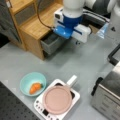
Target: Open the drawer. Pick up the carrot. Put the carrots in the drawer.
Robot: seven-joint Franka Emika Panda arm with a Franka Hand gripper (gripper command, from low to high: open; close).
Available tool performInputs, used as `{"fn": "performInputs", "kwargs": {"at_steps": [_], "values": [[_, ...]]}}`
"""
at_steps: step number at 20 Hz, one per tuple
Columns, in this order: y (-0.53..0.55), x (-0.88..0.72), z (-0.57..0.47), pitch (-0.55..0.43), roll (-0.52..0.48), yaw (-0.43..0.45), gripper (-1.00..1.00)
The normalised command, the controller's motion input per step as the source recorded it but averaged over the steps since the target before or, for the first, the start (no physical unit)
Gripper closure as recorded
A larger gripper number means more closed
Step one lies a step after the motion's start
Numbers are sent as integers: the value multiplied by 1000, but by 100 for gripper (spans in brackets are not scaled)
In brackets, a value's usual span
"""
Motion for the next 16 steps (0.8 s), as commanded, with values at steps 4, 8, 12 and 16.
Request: {"fn": "performInputs", "kwargs": {"at_steps": [4, 8, 12, 16], "values": [[304, 12, 22, 10, 55, -133, -100], [329, 12, 23, 17, 70, -172, -100], [341, 15, 18, 22, 84, -188, -100], [352, 18, 24, 23, 95, -191, -100]]}}
